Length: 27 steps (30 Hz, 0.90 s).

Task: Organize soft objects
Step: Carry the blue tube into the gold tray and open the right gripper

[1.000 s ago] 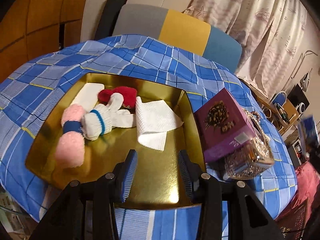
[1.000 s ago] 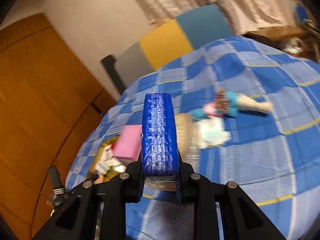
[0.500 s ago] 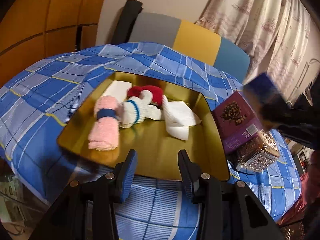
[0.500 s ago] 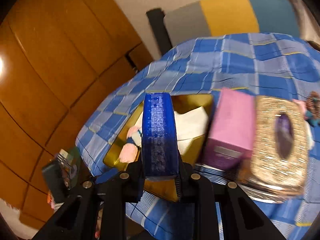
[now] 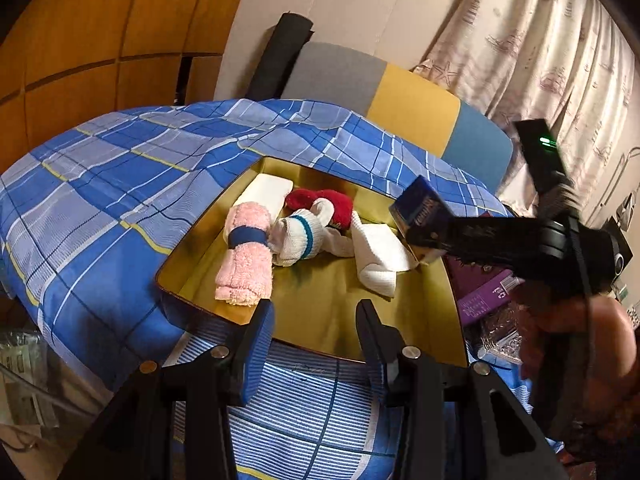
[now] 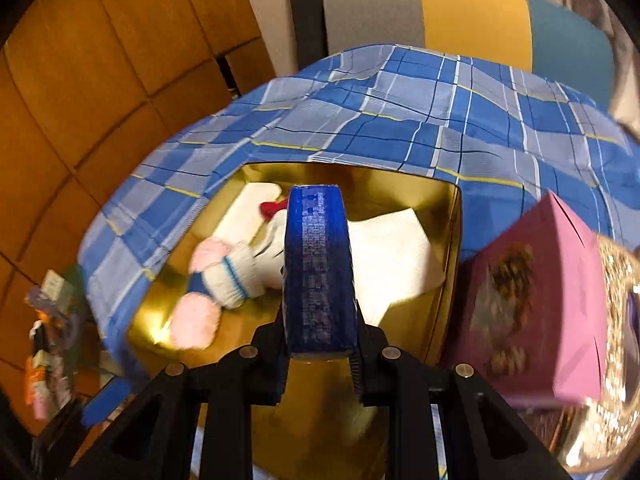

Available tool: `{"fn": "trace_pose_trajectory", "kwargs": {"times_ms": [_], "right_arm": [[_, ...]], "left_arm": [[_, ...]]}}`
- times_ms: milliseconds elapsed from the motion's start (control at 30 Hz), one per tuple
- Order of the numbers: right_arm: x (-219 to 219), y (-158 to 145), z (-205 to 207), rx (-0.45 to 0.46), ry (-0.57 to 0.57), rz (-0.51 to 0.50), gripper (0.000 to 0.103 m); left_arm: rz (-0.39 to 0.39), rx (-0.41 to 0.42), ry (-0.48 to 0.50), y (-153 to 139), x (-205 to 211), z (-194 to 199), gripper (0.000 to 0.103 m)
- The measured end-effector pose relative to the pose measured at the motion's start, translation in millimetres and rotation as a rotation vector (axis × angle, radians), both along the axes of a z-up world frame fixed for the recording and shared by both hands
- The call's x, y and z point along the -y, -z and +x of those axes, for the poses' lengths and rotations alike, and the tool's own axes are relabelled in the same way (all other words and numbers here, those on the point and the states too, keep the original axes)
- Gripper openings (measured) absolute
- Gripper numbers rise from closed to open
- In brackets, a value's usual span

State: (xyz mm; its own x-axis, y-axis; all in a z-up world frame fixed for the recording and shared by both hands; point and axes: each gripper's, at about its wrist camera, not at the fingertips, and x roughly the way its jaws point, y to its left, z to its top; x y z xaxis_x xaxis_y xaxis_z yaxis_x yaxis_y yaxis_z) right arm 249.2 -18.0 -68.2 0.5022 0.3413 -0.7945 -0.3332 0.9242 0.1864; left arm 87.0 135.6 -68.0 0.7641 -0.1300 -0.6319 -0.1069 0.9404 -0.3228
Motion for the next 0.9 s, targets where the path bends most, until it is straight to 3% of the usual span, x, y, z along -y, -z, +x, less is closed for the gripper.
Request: {"fn": "trace_pose_trajectory", "kwargs": {"times_ms": [433,500,567,733,900], "right_arm": [[-21,36,52,-0.027,0.096,-0.234,0.029],[-21,37,55,-0.012,0.111,-0.274,0.044],[-19,35,55,0.005,0.135,-0.308,0.05],[-13,15,39,0.046,0.143,-0.252,0.051],[5,-22,3,0.106,0.156,-0.122,0.056]], "left_arm": [[-0.023,-0.037,-0.008,11,-5,4,0.042],[-0.024,-0.043,-0.008,12,-5,4,0.042],[-0.03,-0.044,-0.01,13,-5,4,0.042],[-0.032,-0.053,-0.013,15,-5,4,0.042],[-0.04,-0.059,0.001,18,-2,4,0.042]]}}
